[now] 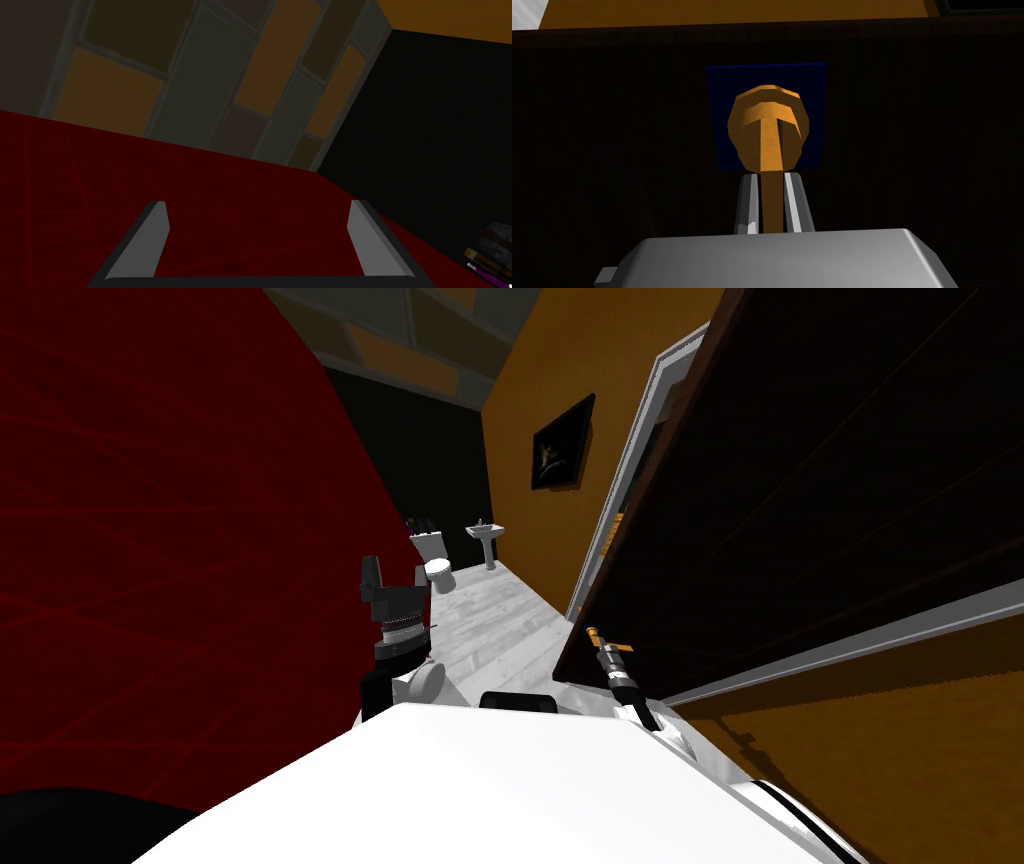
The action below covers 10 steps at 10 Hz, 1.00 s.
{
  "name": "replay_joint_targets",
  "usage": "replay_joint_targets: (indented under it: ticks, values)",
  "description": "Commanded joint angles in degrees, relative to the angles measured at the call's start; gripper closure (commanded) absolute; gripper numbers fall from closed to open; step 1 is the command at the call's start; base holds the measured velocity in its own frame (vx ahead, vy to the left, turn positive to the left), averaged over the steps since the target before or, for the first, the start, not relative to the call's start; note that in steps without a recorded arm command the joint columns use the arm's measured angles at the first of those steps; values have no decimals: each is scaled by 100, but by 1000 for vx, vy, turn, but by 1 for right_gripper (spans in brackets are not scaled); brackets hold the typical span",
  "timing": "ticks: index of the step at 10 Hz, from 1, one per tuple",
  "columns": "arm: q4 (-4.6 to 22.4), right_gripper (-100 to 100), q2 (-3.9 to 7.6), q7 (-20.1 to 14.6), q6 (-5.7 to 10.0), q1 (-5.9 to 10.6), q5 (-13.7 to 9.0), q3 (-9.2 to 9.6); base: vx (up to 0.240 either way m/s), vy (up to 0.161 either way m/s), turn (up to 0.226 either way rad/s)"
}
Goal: Pull the door open
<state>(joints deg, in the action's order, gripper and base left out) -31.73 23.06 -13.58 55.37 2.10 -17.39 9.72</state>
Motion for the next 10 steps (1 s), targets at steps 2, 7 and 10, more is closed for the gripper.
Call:
replay_joint_targets:
  ticks: [2,7,10]
  values:
    - [-26,100,-40,16,-77,34,43,-48,-115,-57,62]
    - [-81,100,-92,87,-156,28,31,-108,-181,-67,179]
    - [-127,100,-123,144,-200,22,13,-161,-198,-96,223]
